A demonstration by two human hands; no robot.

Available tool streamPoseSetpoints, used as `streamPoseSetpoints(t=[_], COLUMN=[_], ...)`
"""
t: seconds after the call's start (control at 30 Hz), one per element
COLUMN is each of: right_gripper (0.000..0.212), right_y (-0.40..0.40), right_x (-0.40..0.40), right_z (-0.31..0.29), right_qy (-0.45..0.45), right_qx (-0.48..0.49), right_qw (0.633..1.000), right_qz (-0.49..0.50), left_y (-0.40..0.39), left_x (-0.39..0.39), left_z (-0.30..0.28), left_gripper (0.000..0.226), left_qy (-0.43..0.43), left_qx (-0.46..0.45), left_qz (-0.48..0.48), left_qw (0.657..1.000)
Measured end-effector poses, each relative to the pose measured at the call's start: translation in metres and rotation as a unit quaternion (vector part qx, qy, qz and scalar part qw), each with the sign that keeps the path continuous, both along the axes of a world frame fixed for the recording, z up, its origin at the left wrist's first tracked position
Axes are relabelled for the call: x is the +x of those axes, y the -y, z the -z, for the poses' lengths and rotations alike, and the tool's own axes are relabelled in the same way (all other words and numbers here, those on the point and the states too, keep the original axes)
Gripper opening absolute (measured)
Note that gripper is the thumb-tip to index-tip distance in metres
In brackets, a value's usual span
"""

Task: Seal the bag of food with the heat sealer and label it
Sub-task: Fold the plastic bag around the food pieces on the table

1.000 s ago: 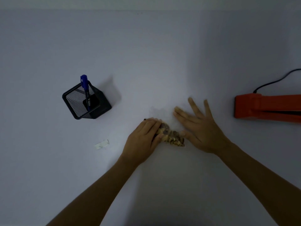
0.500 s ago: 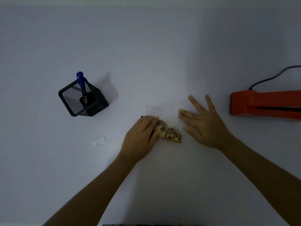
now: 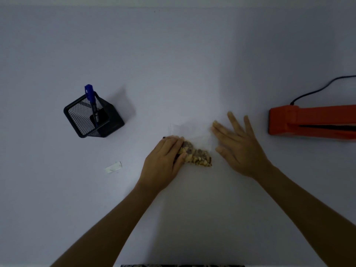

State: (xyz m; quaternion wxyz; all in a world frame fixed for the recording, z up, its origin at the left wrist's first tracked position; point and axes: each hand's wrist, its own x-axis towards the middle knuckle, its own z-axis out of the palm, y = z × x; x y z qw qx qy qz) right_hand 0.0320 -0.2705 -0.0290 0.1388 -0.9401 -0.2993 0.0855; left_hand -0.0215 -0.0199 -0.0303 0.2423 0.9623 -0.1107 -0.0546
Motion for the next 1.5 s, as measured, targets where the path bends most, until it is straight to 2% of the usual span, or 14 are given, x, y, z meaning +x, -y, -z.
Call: streamPoseSetpoints(t=[0.1, 0.27, 0.33, 0.47, 0.53, 0.6, 0.67, 0.77, 0.87, 0.93, 1.07, 1.3, 1.5], right_gripper=[0.062, 0.055, 0.057, 0.060, 0.057, 0.054, 0.052, 0.061, 0.059, 0.047, 0.051, 0.045, 0.012], right_y=[-0.033, -0.043, -0.038, -0.041, -0.050, -0.063, -0.068, -0.055, -0.036, -0.039, -0.068, -0.083, -0.074], right_x=[0.008, 0.030, 0.036, 0.044, 0.042, 0.035, 0.033, 0.041, 0.035, 0.022, 0.003, 0.012, 0.015], right_z=[-0.003, 0.008, 0.009, 0.005, 0.002, 0.003, 0.006, 0.005, -0.002, -0.009, -0.021, -0.023, -0.013], right_qy=[-0.024, -0.022, -0.013, -0.026, -0.030, -0.028, -0.032, -0.042, -0.019, -0.019, -0.183, -0.253, -0.369], right_qx=[0.011, -0.048, -0.054, -0.005, 0.008, -0.004, -0.027, -0.040, 0.031, 0.091, 0.152, 0.247, 0.312], right_qw=[0.999, 0.992, 0.994, 0.999, 0.999, 0.996, 0.993, 0.998, 0.992, 0.967, 0.885, 0.785, 0.718], right_qz=[-0.039, -0.113, -0.091, 0.047, 0.007, -0.084, -0.114, -0.038, 0.119, 0.238, 0.401, 0.508, 0.501], left_y=[0.000, -0.003, -0.004, -0.004, -0.002, -0.002, -0.002, -0.001, 0.001, 0.002, 0.002, -0.001, -0.002], left_x=[0.000, 0.000, 0.001, 0.002, 0.001, 0.001, 0.001, -0.001, -0.002, -0.003, -0.002, -0.003, -0.006], left_z=[-0.001, -0.002, -0.003, -0.003, -0.002, -0.002, -0.001, -0.001, 0.001, 0.001, 0.000, 0.001, 0.005], left_gripper=[0.053, 0.051, 0.050, 0.050, 0.050, 0.050, 0.051, 0.052, 0.050, 0.050, 0.050, 0.054, 0.047], left_qy=[0.001, 0.004, 0.009, 0.012, 0.014, 0.016, 0.015, 0.012, 0.010, 0.008, 0.009, 0.009, 0.023], left_qx=[0.004, 0.016, 0.013, 0.015, 0.013, 0.007, 0.006, 0.008, -0.002, -0.004, -0.002, -0.007, -0.037], left_qz=[0.002, 0.001, 0.006, 0.007, 0.006, 0.006, 0.003, -0.007, -0.016, -0.022, -0.023, -0.018, -0.016], left_qw=[1.000, 1.000, 1.000, 1.000, 1.000, 1.000, 1.000, 1.000, 1.000, 1.000, 1.000, 1.000, 0.999])
